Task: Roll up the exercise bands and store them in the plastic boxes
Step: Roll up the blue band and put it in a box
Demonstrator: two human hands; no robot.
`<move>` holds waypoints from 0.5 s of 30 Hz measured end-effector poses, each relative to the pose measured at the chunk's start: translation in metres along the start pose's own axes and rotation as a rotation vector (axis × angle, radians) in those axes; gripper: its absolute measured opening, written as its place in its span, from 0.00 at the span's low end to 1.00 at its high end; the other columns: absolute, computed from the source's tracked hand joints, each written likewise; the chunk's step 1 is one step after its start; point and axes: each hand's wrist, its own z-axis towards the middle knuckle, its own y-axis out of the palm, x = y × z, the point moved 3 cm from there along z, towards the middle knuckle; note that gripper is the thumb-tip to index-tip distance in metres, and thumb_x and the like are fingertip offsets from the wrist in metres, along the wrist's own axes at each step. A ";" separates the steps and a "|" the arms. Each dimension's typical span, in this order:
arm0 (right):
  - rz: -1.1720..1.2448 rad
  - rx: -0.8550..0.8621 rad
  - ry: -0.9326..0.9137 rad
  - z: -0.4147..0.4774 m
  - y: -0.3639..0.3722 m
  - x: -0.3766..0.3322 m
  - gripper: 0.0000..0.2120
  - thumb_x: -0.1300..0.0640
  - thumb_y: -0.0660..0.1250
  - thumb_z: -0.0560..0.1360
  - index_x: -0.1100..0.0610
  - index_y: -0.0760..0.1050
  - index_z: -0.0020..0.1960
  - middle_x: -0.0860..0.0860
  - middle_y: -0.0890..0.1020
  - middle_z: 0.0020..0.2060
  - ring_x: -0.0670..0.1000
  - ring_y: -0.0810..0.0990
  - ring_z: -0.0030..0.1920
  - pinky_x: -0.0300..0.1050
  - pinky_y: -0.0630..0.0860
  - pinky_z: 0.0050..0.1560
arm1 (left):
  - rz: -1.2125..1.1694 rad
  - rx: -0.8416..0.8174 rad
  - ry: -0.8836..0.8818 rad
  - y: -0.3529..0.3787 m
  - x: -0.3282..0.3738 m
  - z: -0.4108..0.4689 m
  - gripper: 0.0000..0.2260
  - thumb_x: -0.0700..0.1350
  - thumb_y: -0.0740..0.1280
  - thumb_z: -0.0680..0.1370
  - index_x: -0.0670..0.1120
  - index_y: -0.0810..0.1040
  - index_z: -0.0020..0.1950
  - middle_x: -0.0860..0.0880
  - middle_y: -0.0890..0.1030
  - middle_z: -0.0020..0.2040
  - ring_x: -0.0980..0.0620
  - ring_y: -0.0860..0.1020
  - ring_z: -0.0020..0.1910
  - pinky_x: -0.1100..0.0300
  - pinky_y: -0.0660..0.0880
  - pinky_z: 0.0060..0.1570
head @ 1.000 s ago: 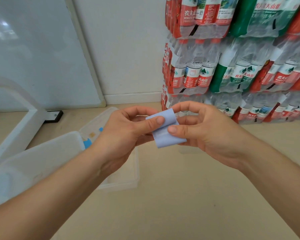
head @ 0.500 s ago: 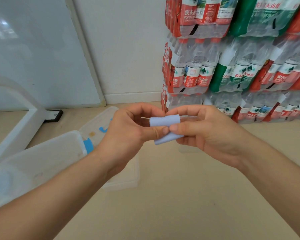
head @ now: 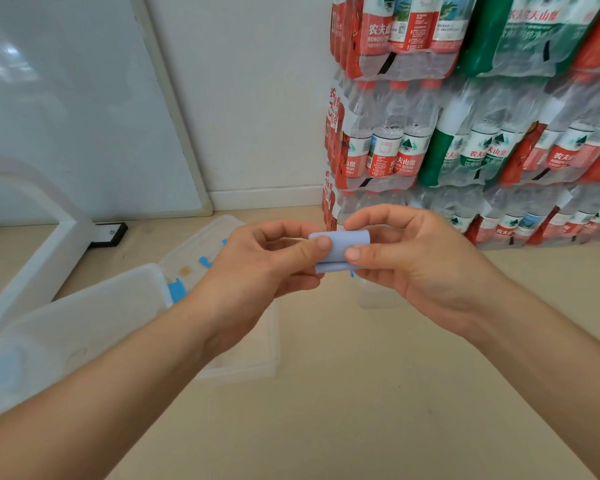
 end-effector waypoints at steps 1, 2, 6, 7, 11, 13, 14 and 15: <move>0.006 0.000 -0.002 0.000 0.000 0.000 0.12 0.73 0.69 0.68 0.56 0.78 0.43 0.55 0.84 0.40 0.48 0.81 0.39 0.37 0.78 0.40 | -0.010 -0.003 0.002 0.000 0.000 0.000 0.11 0.47 0.72 0.64 0.45 0.82 0.45 0.45 0.83 0.42 0.53 0.80 0.40 0.64 0.78 0.39; 0.017 -0.001 -0.003 0.000 0.000 0.000 0.13 0.73 0.69 0.68 0.57 0.78 0.43 0.55 0.84 0.41 0.49 0.82 0.39 0.37 0.78 0.40 | -0.024 -0.006 0.008 0.000 0.000 0.000 0.10 0.46 0.73 0.64 0.46 0.82 0.44 0.45 0.83 0.42 0.53 0.80 0.40 0.64 0.78 0.39; 0.127 -0.033 0.029 0.001 0.000 0.002 0.14 0.73 0.68 0.68 0.58 0.77 0.49 0.59 0.84 0.45 0.51 0.82 0.42 0.36 0.78 0.42 | -0.077 -0.012 0.074 0.001 0.002 0.000 0.10 0.43 0.74 0.61 0.47 0.82 0.42 0.45 0.85 0.42 0.51 0.81 0.41 0.64 0.78 0.39; 0.152 -0.037 0.047 0.001 0.001 0.002 0.14 0.70 0.69 0.67 0.59 0.77 0.51 0.59 0.83 0.47 0.51 0.83 0.43 0.37 0.78 0.43 | -0.074 -0.008 0.105 0.001 0.003 0.000 0.11 0.43 0.74 0.61 0.47 0.82 0.42 0.44 0.85 0.43 0.51 0.82 0.42 0.63 0.77 0.40; 0.176 -0.007 0.082 0.002 0.002 0.006 0.19 0.60 0.72 0.62 0.60 0.79 0.53 0.59 0.83 0.50 0.52 0.83 0.44 0.36 0.79 0.43 | 0.038 0.041 0.236 0.002 0.007 -0.003 0.12 0.38 0.76 0.63 0.48 0.82 0.43 0.46 0.85 0.43 0.51 0.82 0.42 0.64 0.78 0.43; 0.227 0.002 0.074 0.003 0.002 0.007 0.21 0.63 0.72 0.62 0.61 0.78 0.54 0.58 0.84 0.47 0.51 0.84 0.43 0.35 0.79 0.43 | 0.117 0.061 0.303 0.003 0.007 -0.004 0.13 0.33 0.75 0.66 0.48 0.80 0.43 0.50 0.84 0.40 0.53 0.81 0.40 0.63 0.78 0.42; 0.258 0.004 0.066 0.003 0.003 0.007 0.21 0.64 0.72 0.61 0.62 0.77 0.55 0.58 0.84 0.45 0.50 0.83 0.42 0.35 0.79 0.43 | 0.159 0.074 0.340 0.004 0.007 -0.004 0.14 0.31 0.75 0.66 0.48 0.80 0.42 0.53 0.83 0.40 0.54 0.80 0.41 0.63 0.78 0.41; 0.285 0.004 0.059 0.003 0.003 0.007 0.22 0.65 0.71 0.61 0.62 0.77 0.55 0.57 0.84 0.44 0.49 0.83 0.42 0.35 0.79 0.44 | 0.192 0.089 0.374 0.006 0.006 -0.005 0.15 0.29 0.74 0.67 0.48 0.78 0.42 0.55 0.82 0.40 0.55 0.80 0.41 0.63 0.78 0.41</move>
